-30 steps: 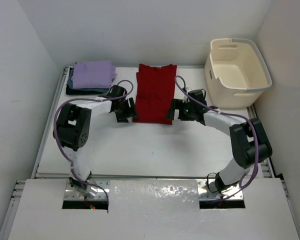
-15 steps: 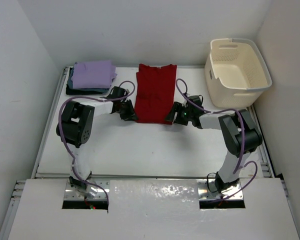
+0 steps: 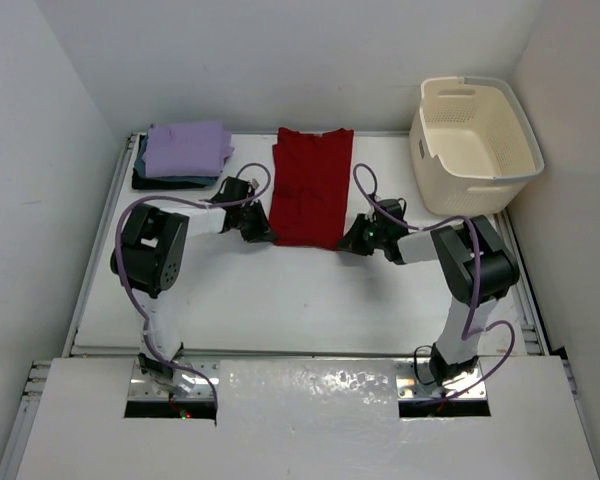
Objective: Fold and stack the t-shirts
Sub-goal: Grab one side of the 2/3 rectangular tshirt with both arms, then fold the long partially folded tshirt into a neat square
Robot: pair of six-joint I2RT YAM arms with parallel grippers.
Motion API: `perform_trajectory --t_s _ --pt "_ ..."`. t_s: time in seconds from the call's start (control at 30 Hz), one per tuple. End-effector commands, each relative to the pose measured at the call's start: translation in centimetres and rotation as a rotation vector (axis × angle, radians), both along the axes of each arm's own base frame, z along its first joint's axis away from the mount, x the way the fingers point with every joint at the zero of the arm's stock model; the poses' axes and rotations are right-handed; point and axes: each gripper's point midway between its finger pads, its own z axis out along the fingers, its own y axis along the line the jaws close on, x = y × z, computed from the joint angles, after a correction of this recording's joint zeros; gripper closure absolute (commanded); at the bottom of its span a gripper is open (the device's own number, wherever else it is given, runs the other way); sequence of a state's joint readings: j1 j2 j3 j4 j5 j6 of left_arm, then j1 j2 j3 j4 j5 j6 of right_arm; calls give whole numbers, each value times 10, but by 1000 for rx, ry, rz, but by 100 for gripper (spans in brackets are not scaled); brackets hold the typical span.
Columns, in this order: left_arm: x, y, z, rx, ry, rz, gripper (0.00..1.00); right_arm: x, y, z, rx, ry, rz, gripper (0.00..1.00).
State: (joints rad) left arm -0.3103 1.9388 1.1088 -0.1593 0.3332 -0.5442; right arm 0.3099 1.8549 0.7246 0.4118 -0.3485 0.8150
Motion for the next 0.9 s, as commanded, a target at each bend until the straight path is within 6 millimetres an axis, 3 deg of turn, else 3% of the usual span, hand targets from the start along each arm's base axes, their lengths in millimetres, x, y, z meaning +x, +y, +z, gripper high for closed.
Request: perform_trajectory --t_s 0.0,0.1,0.13,0.2,0.23,0.3,0.33,0.4,0.5,0.57,0.7,0.87 --pt "-15 2 -2 29 7 -2 100 -1 3 14 10 -66 38 100" --pt "-35 2 0 27 25 -8 100 -25 3 19 29 -44 95 100" --pt "-39 1 10 20 10 -6 100 -31 5 32 42 -63 117 100" --pt "-65 2 9 47 48 -23 100 -65 2 29 42 22 173 100" --pt "-71 1 23 46 23 -28 100 -74 -1 41 20 -10 208 100" --pt "-100 4 25 104 55 -43 100 -110 -15 35 -36 89 251 100" --pt "-105 3 42 97 25 -39 100 -118 -21 47 -63 53 271 100" --pt "-130 7 48 128 55 -42 100 -147 -30 48 -88 119 304 100" --pt "-154 3 82 62 29 -58 100 -171 -34 71 -68 108 331 100" --pt "-166 5 91 52 61 -52 100 -173 -33 95 -49 51 338 100" --pt "-168 2 134 -2 1 -55 100 -179 -39 123 -78 22 331 100" --pt "-138 -1 170 7 -115 -20 100 -149 -43 153 -124 -84 281 100"
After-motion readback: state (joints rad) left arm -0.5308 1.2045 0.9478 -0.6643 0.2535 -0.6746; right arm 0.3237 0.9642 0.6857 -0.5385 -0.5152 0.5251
